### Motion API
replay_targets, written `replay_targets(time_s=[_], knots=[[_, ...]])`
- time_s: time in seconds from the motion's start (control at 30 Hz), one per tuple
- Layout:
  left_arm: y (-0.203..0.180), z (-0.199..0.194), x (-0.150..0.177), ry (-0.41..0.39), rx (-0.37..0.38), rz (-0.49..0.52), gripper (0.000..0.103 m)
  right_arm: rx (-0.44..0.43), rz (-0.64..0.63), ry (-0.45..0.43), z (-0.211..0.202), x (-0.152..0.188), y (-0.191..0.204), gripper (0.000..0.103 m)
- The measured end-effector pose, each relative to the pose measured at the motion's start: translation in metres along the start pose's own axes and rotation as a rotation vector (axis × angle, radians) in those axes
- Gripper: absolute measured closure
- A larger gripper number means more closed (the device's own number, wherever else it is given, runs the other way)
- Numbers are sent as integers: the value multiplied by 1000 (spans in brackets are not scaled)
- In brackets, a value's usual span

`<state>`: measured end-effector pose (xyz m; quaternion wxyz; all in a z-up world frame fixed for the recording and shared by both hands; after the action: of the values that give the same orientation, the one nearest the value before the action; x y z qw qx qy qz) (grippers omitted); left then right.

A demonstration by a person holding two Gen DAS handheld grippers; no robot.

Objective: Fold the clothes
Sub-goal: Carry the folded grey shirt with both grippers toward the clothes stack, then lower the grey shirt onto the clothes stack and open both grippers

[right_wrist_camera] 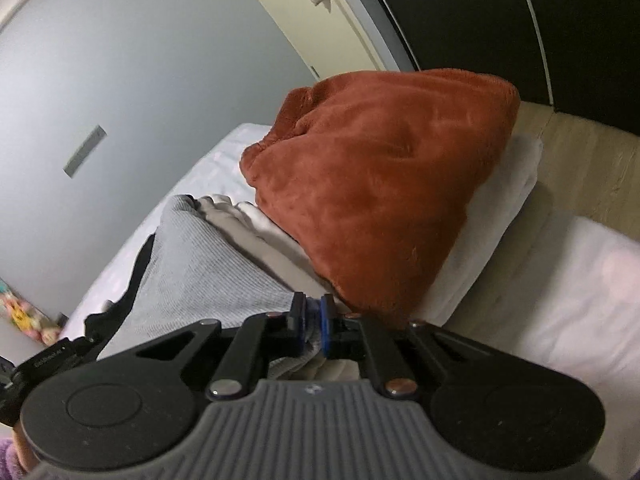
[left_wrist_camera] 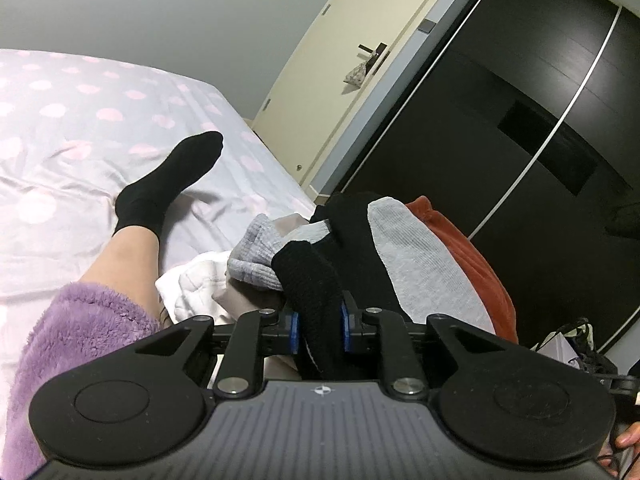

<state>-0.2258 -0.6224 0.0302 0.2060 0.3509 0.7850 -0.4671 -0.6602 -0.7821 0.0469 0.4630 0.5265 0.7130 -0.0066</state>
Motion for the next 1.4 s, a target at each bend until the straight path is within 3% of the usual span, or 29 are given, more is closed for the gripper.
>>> replay_targets(time_s=[0.03,0.1,0.17,0.23,0.43,0.63,0.77,0.93,1.03,1.1,1.33,1.4], knots=[[0,0,-2,3,4,-2,86,-9,2,-16,-2,2,0,94],[-1,-1,-3,9,1,2,86,-3,-3,-44,-11,3,3,78],[-3,-1,-3,16,-6,12,86,16,-24,-71,-22,5,9,72],[-5,-2,-4,24,-8,24,86,38,-54,-98,-36,8,18,72],[-10,-1,-8,61,-19,52,84,-89,-24,-128,-67,46,45,72],[-6,-23,-9,51,-29,78,71,-202,39,-52,-46,91,63,72],[-18,-52,1,0,-52,224,66,-250,56,-7,-37,107,70,72],[-46,-80,24,-29,8,420,64,-301,85,-8,-33,117,75,75],[-67,-89,44,-46,66,565,64,-314,100,-42,-35,119,76,96],[-79,-92,59,-43,100,665,63,-341,125,-80,-42,117,74,101],[-107,-85,103,-17,153,921,58,-353,118,-148,-61,106,77,102],[-114,-81,115,-5,163,990,58,-328,124,-139,-61,105,76,97]])
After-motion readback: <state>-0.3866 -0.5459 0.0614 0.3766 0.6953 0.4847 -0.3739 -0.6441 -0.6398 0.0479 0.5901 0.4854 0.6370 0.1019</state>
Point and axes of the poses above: each gripper's, at about its wrist camera, not at the fingertips, and z roughly the way its jaws point, y to its left, x to its underside, the point moved 2 cm from there along z, roughly the way its jaws point, and after that the axes turned 6 degrees about -z, right-handed, at the moved point
